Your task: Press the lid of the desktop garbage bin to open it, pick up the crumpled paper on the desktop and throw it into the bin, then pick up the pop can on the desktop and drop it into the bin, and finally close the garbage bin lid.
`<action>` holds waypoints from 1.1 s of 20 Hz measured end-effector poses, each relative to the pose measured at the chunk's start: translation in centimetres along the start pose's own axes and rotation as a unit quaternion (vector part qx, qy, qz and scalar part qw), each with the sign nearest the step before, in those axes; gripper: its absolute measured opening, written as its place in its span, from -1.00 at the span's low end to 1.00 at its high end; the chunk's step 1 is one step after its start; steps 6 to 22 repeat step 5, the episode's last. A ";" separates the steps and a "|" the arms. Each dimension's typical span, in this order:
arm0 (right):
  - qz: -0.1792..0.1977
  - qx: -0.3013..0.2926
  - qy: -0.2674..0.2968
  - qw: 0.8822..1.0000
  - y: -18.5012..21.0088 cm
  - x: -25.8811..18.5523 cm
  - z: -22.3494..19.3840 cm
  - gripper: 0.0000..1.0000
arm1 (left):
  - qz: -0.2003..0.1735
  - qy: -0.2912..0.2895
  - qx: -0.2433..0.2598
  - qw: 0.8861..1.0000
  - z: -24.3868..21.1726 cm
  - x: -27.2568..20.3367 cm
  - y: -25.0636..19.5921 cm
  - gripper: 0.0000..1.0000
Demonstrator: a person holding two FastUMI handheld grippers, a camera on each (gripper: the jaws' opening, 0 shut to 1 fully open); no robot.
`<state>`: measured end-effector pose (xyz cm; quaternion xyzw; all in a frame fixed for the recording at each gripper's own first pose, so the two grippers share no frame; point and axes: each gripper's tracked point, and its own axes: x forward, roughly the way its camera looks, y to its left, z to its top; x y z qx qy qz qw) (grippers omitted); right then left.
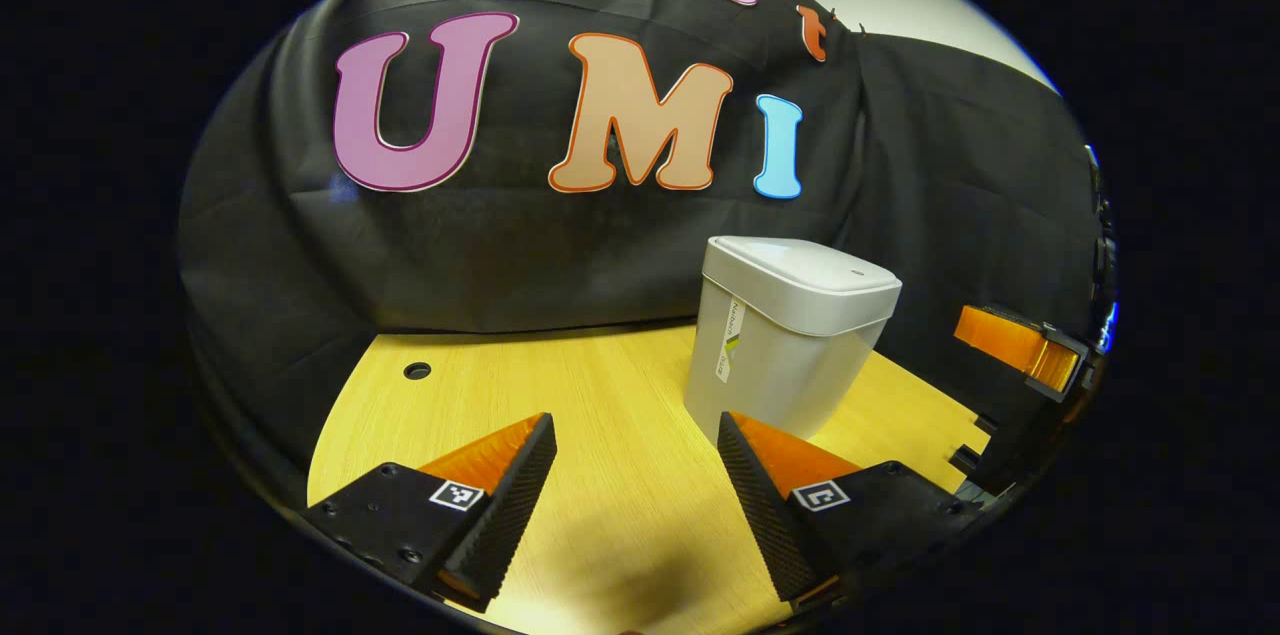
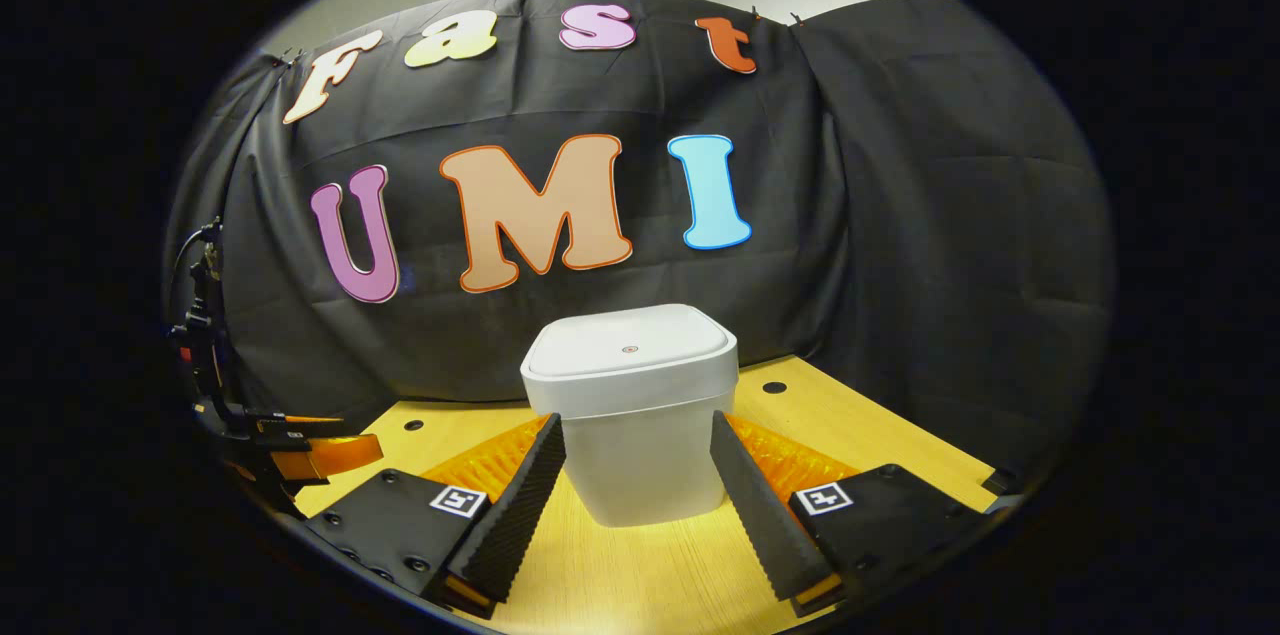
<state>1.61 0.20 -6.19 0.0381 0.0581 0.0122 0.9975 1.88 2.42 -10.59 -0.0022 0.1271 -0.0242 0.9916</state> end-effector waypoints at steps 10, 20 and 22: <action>-0.005 0.001 0.000 1.000 0.0 -0.1 0.0 0.93 | -0.007 0.002 0.005 1.000 0.0 0.1 -0.1 0.90; -0.005 0.001 0.000 1.000 0.0 -0.1 0.0 0.93 | -0.007 0.002 0.005 1.000 0.0 0.1 -0.1 0.90; -0.005 0.001 0.000 1.000 0.0 -0.1 0.0 0.93 | -0.007 0.002 0.005 1.000 0.0 0.1 -0.1 0.90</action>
